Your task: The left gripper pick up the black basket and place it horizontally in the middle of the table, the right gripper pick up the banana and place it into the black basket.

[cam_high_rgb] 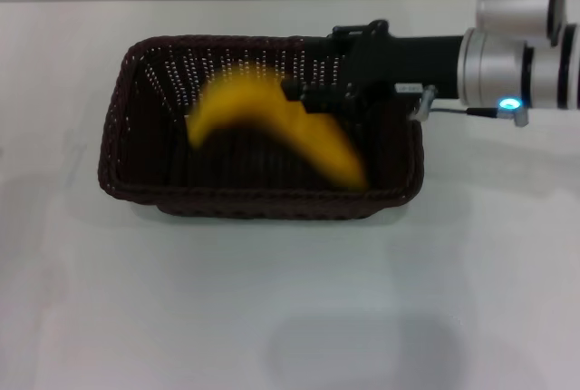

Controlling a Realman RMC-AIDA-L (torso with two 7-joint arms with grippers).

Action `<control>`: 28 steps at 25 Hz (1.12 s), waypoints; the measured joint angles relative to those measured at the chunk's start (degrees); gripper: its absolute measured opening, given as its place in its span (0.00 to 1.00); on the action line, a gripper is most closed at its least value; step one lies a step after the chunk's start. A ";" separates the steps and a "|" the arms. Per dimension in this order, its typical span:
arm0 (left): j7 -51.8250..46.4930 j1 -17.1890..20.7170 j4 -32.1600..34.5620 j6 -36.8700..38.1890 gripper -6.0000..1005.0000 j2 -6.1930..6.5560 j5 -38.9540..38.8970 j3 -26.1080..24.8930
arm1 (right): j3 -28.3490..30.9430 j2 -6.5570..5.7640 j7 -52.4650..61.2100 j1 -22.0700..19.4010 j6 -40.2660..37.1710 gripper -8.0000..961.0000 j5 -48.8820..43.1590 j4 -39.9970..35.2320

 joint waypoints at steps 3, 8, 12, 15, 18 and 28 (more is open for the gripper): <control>-0.06 -0.01 0.29 0.13 0.89 0.02 0.05 0.03 | -0.43 0.03 -2.08 -1.14 -0.14 0.60 3.03 -0.13; -0.10 -0.46 0.31 0.76 0.89 0.04 0.15 0.11 | 4.54 -0.24 -6.48 -5.49 0.03 0.77 12.75 0.56; -0.12 -0.71 0.31 1.22 0.89 0.04 0.23 0.15 | 9.07 -0.29 -16.38 -8.63 3.40 0.85 31.41 8.92; -0.08 -1.24 0.08 2.26 0.89 0.02 0.35 0.23 | 13.03 -0.23 -27.55 -8.76 11.92 0.89 44.57 20.94; -0.02 -1.57 -0.16 2.45 0.89 -0.02 0.73 0.30 | 17.03 -0.05 -39.86 -7.69 22.82 0.88 56.54 34.60; 0.15 -1.77 0.02 2.46 0.89 -0.05 2.14 0.36 | 30.90 0.17 -65.15 -7.27 18.91 0.88 60.69 51.96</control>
